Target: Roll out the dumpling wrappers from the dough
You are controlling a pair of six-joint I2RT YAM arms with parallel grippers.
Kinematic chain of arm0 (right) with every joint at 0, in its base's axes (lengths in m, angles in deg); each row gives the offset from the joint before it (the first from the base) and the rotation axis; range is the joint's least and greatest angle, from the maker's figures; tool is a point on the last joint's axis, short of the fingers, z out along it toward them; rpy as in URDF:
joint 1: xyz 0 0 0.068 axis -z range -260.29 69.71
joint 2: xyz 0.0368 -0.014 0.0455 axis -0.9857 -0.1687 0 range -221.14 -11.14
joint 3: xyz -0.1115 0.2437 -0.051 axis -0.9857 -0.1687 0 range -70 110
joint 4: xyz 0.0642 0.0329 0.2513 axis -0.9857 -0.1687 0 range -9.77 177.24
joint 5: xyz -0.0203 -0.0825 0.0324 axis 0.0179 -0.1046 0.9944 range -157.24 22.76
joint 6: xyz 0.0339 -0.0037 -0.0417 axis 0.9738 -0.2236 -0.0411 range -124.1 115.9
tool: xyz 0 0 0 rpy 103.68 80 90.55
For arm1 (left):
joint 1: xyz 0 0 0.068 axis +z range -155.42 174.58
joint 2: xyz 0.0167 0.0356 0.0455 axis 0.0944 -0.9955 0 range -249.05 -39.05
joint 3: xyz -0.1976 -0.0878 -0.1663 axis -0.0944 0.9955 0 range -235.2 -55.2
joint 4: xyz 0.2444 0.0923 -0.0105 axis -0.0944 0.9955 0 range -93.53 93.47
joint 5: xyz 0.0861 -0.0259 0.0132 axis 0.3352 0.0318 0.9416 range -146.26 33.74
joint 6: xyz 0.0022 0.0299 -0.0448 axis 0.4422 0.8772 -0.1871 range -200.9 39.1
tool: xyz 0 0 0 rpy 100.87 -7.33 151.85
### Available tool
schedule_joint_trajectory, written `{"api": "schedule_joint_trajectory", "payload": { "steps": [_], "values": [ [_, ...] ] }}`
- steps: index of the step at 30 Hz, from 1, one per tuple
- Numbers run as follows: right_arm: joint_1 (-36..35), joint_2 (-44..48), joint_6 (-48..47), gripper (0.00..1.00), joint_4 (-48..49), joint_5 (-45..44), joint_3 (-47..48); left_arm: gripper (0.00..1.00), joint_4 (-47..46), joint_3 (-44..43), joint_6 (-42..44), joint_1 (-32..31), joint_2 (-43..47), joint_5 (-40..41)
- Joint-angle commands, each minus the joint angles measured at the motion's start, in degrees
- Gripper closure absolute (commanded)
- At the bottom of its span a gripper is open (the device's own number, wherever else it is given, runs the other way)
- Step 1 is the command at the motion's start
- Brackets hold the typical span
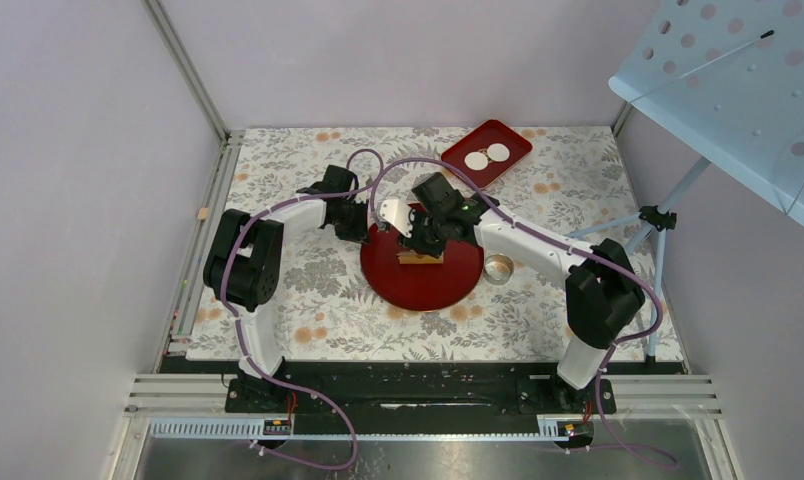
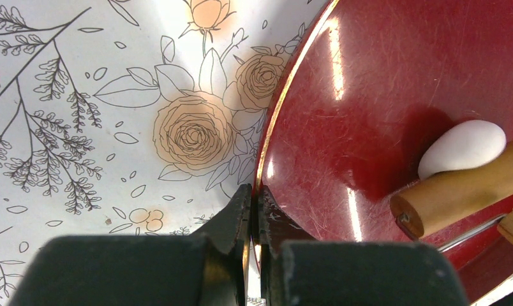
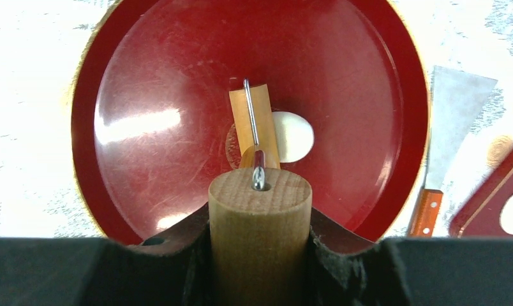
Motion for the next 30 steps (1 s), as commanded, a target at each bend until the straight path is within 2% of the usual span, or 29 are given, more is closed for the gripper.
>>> {"api": "schedule_joint_trajectory", "payload": {
  "steps": [1,9,14,21,25,30],
  "values": [
    [0.17,-0.51,1.26,1.00,-11.07,4.17,-1.19,1.00,1.67,0.94,0.08,0.83,0.04,1.15],
    [0.16,6.05,4.11,1.00,-12.40,9.38,1.84,1.00,1.68,0.93,0.06,0.82,-0.17,1.10],
    [0.16,11.01,10.59,1.00,-10.28,7.94,6.32,1.00,1.71,0.90,0.06,0.87,-0.17,0.95],
    [0.31,11.19,27.80,1.00,-2.42,-7.37,12.04,1.00,1.67,0.84,0.15,0.82,-0.23,0.94],
    [1.48,7.90,39.60,1.00,-1.96,-12.69,13.57,1.00,1.66,0.84,0.15,0.82,-0.20,0.93],
    [6.68,4.85,56.45,1.00,-0.69,-10.43,11.84,1.00,1.72,0.85,0.07,0.91,-0.13,0.88]
  ]
}}
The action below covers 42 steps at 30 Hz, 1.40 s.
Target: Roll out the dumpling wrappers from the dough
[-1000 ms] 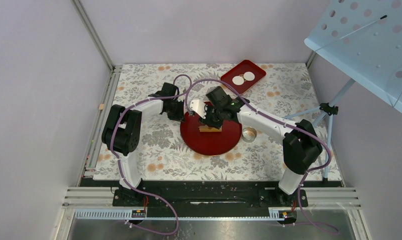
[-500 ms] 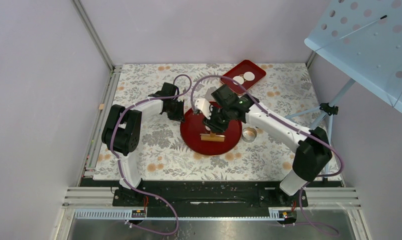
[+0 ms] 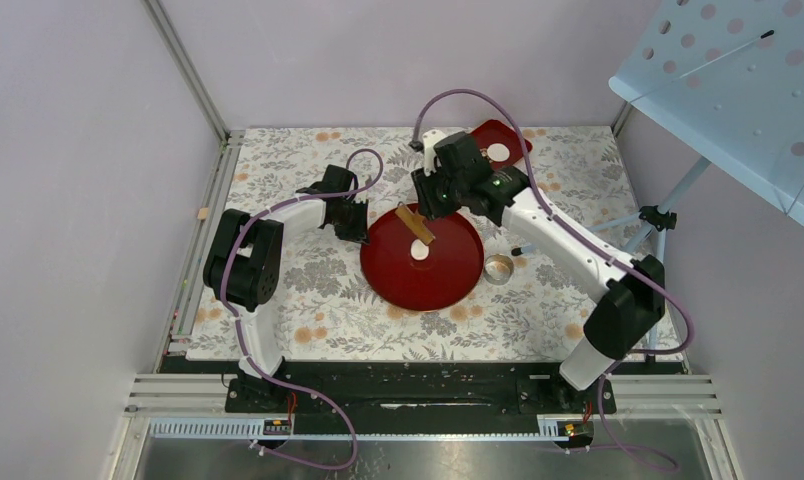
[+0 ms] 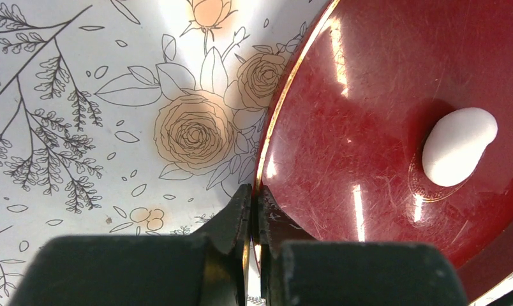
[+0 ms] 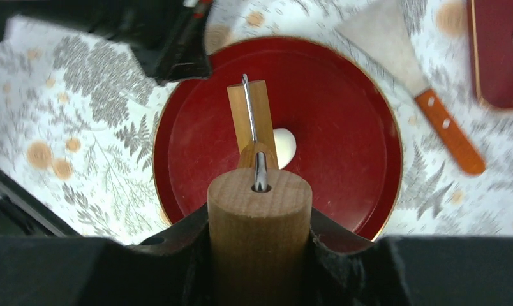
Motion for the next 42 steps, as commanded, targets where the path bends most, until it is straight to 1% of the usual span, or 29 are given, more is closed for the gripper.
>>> {"api": "schedule_joint_trajectory", "payload": {
  "steps": [1,3,5,12,15,18,29,33,38,42],
  "values": [
    [5.26,-2.47,19.78,1.00,4.30,-0.52,-1.22,1.00,1.66,0.82,0.11,0.82,-0.16,1.03],
    [6.78,-2.75,24.52,1.00,6.47,1.74,-3.83,1.00,1.64,0.89,0.13,0.83,-0.16,0.96],
    [7.65,-3.40,27.15,1.00,8.16,3.49,-5.61,1.00,1.60,0.91,0.11,0.86,-0.17,0.94],
    [8.10,-5.96,32.18,1.00,8.86,5.38,-6.65,1.00,1.66,0.77,0.13,0.99,-0.20,0.73],
    [8.10,-6.71,33.43,1.00,8.89,4.50,-7.14,1.00,1.60,0.75,0.11,1.16,-0.30,0.56],
    [8.27,-6.64,33.25,1.00,8.86,1.48,-8.18,1.00,1.64,0.66,0.11,1.23,-0.38,0.48],
    [9.15,-9.27,32.65,1.00,8.83,0.64,-9.25,1.00,1.56,0.76,0.11,1.27,-0.28,0.43],
    [9.16,-9.94,32.04,1.00,8.86,-1.66,-10.33,1.00,1.63,0.76,0.11,1.28,-0.32,0.38],
    [9.16,-10.22,30.96,1.00,8.78,-2.13,-12.10,1.00,1.62,0.75,0.11,1.26,-0.32,0.37],
    [9.20,-9.32,29.87,1.00,8.70,-5.32,-14.47,1.00,1.60,0.84,0.11,1.27,-0.18,0.28]
  ]
}}
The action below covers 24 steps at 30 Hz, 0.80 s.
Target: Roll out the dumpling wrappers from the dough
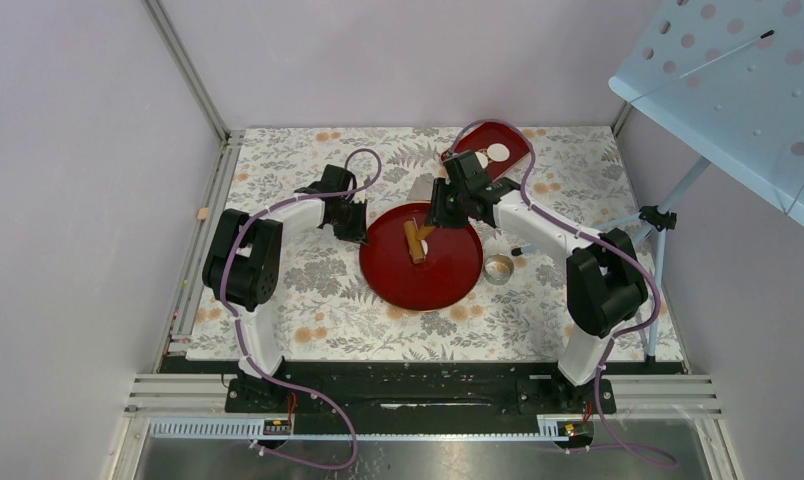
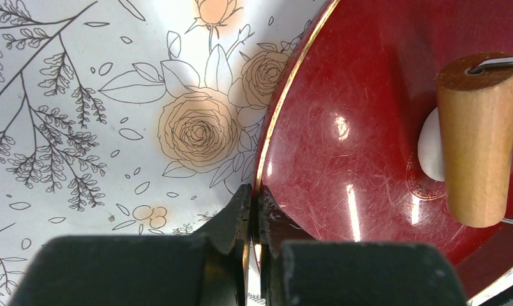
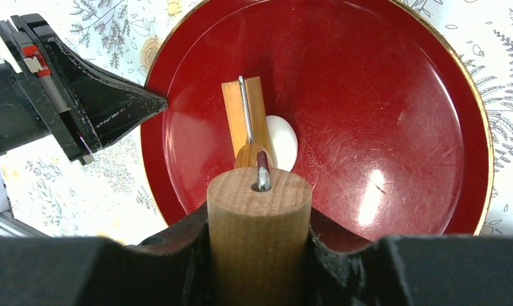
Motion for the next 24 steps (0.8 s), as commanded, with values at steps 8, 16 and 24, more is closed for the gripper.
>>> {"api": "schedule_joint_trajectory", "payload": {
  "steps": [8,16,24],
  "values": [
    [0.37,-0.24,-2.93,1.00,-1.63,-9.32,-6.84,1.00,1.36,0.81,0.22,0.76,-0.26,0.85],
    [0.33,-2.25,-2.25,1.00,-1.37,-9.09,-7.42,1.00,1.31,0.85,0.22,0.97,-0.24,0.53],
    [0.28,-3.82,-1.29,1.00,-0.95,-8.00,-7.44,1.00,1.32,0.82,0.22,0.98,-0.20,0.52]
  ]
}}
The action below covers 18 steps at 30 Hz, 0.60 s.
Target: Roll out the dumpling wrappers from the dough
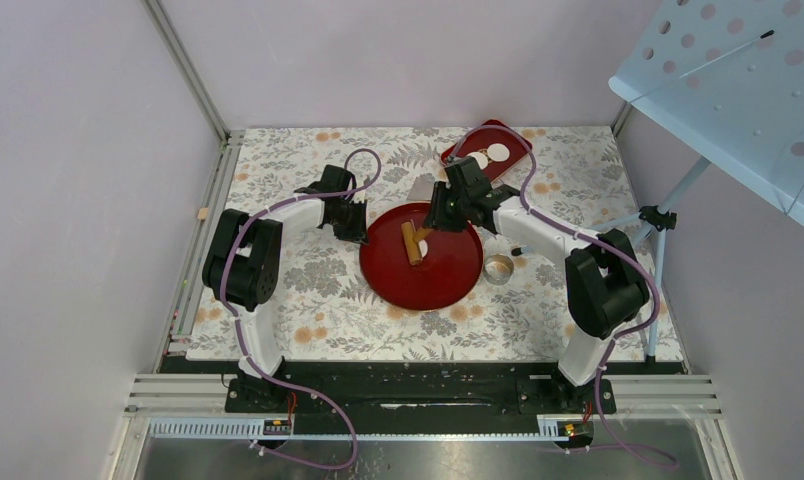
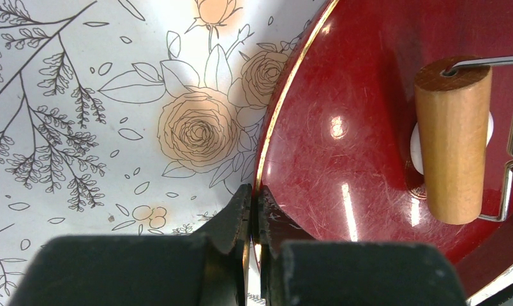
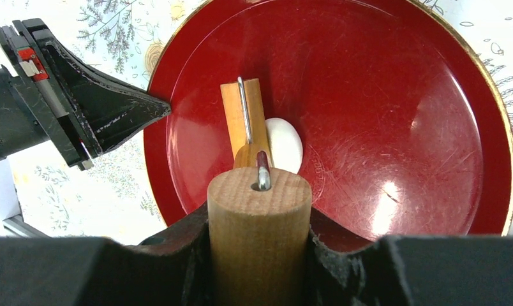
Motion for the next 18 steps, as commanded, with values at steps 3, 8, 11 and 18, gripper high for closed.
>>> {"api": "schedule_joint_trajectory", "payload": {
  "steps": [3,8,11,18],
  "values": [
    [0.29,-5.29,-2.61,1.00,-6.58,-7.47,-2.49,1.00,1.40,0.69,0.31,0.92,-0.34,0.85],
    [-0.21,-6.17,-4.08,1.00,-5.49,1.60,0.17,1.00,1.34,0.76,0.27,0.91,-0.35,0.75],
    [-1.02,-5.99,-5.48,1.00,-4.84,13.06,3.53,1.00,1.39,0.71,0.26,0.93,-0.34,0.75],
    [-2.81,-1.70,-9.75,1.00,-3.56,25.45,8.47,1.00,1.40,0.67,0.40,0.87,-0.35,0.21]
  ]
}}
